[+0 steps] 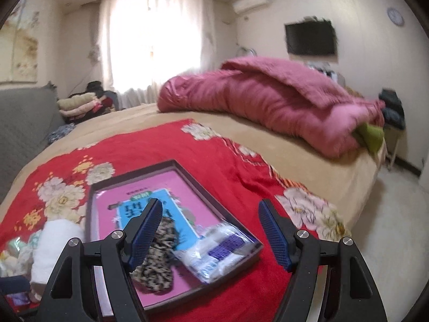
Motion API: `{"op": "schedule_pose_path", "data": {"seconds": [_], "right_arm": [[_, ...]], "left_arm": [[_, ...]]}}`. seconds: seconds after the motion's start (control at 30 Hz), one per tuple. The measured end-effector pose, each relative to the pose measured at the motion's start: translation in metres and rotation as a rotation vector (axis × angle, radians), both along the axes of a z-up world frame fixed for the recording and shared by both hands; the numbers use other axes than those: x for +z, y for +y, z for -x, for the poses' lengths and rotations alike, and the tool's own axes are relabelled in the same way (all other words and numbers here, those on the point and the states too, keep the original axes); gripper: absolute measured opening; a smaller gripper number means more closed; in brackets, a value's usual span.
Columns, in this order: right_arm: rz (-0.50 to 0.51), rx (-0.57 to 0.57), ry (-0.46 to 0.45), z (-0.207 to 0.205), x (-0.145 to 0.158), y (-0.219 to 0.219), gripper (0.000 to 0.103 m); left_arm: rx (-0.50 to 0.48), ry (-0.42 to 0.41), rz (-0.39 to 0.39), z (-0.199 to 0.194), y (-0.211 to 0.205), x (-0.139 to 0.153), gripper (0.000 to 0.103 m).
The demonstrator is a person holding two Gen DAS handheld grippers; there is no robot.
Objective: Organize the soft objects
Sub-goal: 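Move both tools back from the tray toward the pile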
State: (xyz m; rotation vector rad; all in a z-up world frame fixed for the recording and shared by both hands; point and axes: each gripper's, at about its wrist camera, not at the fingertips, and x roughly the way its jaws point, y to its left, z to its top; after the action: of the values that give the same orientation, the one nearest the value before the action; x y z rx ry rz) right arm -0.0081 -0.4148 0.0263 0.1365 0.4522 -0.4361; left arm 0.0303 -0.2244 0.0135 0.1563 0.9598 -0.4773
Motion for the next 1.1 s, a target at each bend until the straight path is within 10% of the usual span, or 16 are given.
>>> {"op": "schedule_pose_path", "data": {"seconds": [1.1], "right_arm": [[-0.017, 0.543, 0.059, 0.024, 0.042, 0.2, 0.075]], "left_arm": [[0.442, -0.02, 0.097, 0.02, 0.237, 0.02, 0.058]]}}
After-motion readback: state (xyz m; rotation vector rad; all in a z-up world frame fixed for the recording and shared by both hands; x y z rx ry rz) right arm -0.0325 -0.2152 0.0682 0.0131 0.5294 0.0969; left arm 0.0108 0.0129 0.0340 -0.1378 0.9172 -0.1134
